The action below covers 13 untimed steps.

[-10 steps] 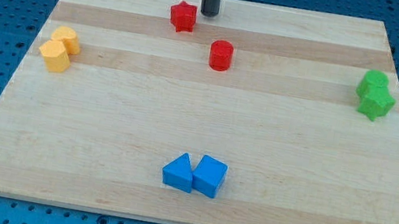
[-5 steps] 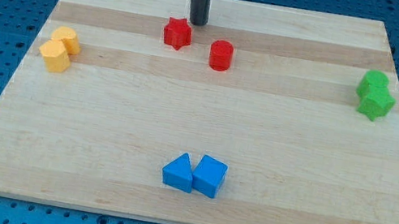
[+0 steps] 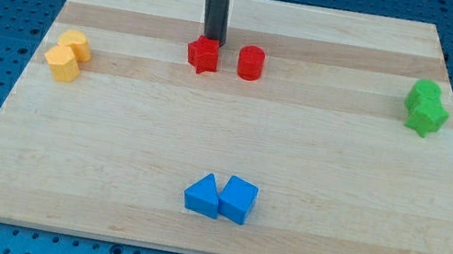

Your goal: Push the red blocks in between the green and yellow blocks

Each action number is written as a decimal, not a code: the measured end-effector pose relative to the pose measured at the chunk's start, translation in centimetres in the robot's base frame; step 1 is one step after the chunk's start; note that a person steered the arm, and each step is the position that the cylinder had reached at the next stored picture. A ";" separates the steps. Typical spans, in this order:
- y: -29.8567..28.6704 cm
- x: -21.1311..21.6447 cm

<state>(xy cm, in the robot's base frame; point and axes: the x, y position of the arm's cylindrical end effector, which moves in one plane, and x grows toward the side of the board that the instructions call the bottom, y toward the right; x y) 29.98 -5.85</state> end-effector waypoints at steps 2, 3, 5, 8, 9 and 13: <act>-6.7 0.1; -7.9 1.8; -4.9 3.7; -1.5 2.3; 1.1 0.7; 6.7 4.3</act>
<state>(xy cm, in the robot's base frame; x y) 34.32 0.84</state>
